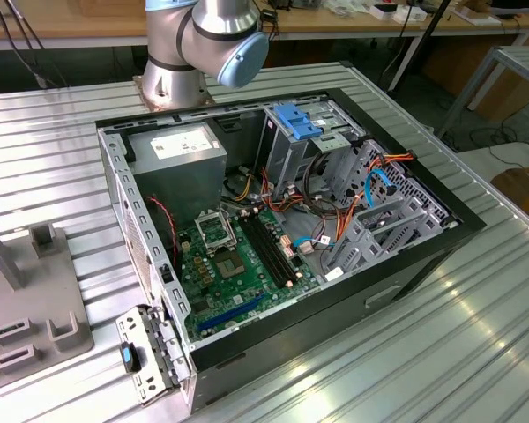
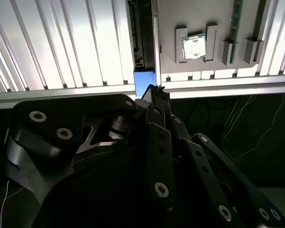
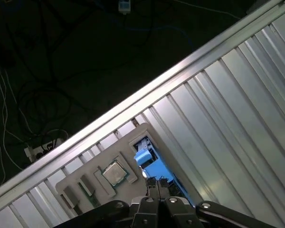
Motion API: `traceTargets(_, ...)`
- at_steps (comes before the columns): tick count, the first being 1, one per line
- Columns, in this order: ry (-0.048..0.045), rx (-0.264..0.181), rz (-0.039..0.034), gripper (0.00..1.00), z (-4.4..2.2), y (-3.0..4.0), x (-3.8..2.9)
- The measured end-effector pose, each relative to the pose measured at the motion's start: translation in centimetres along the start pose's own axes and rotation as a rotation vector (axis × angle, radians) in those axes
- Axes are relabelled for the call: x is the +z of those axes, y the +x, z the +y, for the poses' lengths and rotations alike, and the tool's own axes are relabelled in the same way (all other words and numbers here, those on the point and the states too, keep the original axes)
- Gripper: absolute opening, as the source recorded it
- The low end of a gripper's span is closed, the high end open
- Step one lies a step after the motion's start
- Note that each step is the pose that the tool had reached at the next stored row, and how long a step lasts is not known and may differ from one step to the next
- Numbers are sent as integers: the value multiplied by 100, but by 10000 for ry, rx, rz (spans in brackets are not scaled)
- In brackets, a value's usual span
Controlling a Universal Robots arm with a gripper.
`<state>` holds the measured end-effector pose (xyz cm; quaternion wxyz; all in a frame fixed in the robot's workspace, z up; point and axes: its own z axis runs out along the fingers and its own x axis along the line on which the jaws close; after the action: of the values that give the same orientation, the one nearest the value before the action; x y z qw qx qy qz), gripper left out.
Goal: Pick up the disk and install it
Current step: 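Pick up the disk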
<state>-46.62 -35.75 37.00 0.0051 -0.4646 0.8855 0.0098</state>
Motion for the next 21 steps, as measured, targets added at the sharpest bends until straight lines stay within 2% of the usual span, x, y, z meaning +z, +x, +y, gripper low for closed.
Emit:
traceTargets(4,-1,-73,1,11,0,0,0)
traceTargets(6,-5,-294,3,11,0,0,0)
traceTargets(8,-19,-1031,13,11,0,0,0)
traceTargets(15,-56,-3091,39,11,0,0,4)
traceTargets(21,-77,-4295,55,11,-1,0,9)
